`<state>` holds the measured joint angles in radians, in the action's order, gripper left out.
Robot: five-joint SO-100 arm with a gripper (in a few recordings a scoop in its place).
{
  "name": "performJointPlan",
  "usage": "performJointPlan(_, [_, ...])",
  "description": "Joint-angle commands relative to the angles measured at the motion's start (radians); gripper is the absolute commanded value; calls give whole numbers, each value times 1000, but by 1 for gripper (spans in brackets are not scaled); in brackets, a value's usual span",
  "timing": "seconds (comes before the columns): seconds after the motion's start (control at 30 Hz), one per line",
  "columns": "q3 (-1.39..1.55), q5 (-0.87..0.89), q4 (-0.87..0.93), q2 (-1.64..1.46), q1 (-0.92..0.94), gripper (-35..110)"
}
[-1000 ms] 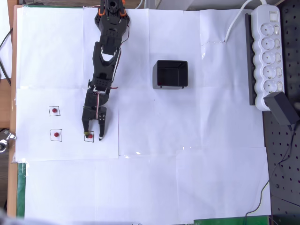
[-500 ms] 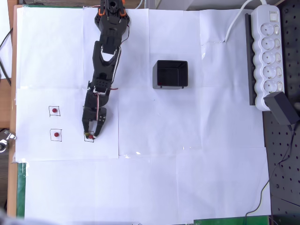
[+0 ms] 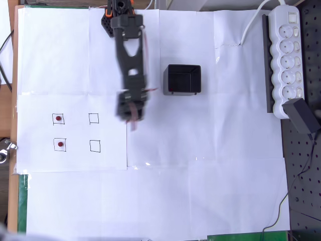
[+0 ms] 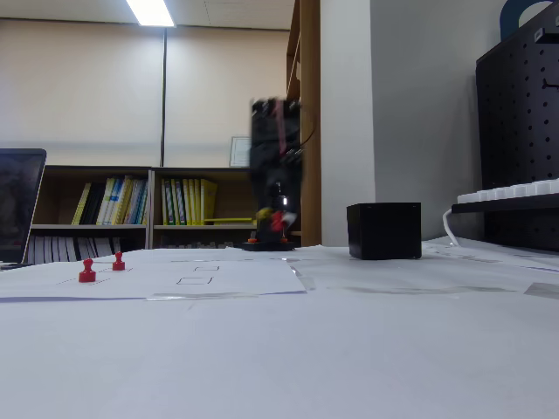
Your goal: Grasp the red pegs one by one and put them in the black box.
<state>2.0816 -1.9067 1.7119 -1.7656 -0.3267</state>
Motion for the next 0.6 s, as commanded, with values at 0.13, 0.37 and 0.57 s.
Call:
performJointPlan(0.13, [166,-222,91,132,-394,0])
performJointPlan(0.37, [31,-210,-11,-51,-483,0])
performJointPlan(0.57, [-57,-144,-91,-178,-457,6])
